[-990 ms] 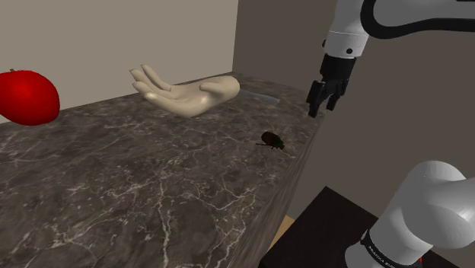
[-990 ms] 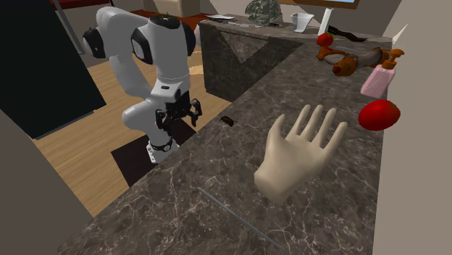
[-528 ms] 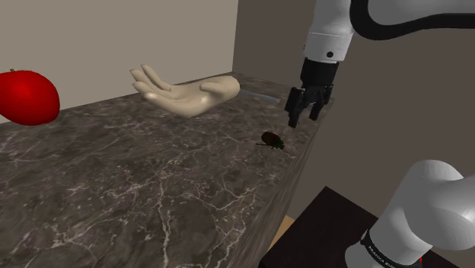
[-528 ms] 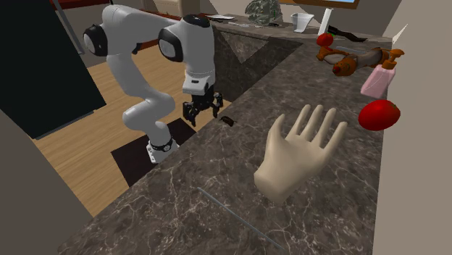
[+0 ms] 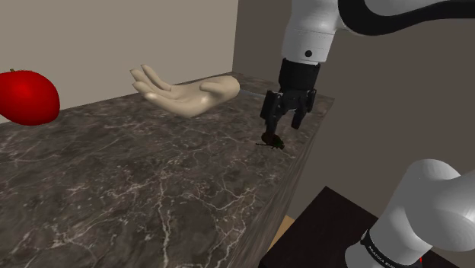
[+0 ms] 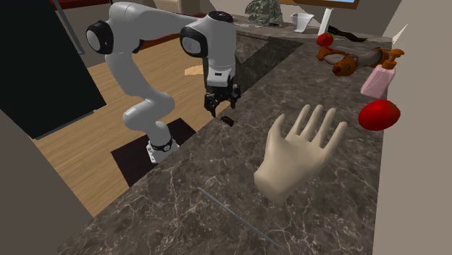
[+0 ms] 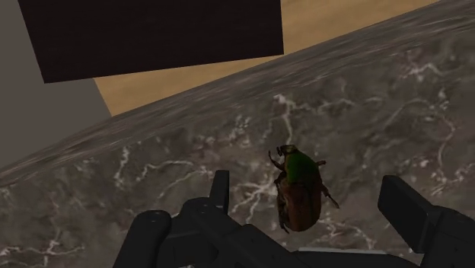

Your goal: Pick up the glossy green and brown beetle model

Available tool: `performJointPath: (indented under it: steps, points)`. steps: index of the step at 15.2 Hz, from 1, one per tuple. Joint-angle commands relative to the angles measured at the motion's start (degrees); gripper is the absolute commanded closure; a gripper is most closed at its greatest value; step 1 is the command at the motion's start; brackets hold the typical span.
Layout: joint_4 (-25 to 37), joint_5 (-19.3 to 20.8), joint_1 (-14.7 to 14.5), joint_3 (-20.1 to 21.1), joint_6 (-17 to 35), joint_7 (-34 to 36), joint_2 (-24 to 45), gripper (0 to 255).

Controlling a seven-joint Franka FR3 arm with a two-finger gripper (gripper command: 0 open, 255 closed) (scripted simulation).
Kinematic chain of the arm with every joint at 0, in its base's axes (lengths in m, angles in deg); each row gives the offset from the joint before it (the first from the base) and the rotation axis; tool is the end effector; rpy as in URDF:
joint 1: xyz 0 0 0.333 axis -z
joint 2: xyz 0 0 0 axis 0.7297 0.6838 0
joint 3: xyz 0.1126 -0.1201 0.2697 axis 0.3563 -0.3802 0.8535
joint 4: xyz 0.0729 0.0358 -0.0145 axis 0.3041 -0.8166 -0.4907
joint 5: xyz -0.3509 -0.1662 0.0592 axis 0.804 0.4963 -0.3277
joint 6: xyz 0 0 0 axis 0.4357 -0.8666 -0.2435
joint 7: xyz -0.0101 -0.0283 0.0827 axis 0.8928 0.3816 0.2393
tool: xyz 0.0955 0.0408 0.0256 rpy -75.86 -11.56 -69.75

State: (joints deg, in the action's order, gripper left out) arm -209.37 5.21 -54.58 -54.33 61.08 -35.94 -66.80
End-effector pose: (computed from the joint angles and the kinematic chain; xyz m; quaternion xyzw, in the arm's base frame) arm 0.3226 0.1855 0.5737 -0.9975 0.0680 0.0094 0.0140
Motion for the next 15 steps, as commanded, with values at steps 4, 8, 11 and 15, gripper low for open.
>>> performJointPath:
  steps: [4, 8, 11, 15]
  points:
    - [-3.5, -0.7, -0.3, 0.8, 3.7, 0.2, 0.1, 0]
    - [-5.5, -0.9, -0.4, 1.0, 5.6, 0.0, 0.0, 0]
    - [-5.5, -0.9, -0.4, 1.0, 5.5, 0.0, -0.1, 255]
    - [-5.5, -0.9, -0.4, 1.0, 5.6, 0.0, -0.1, 255]
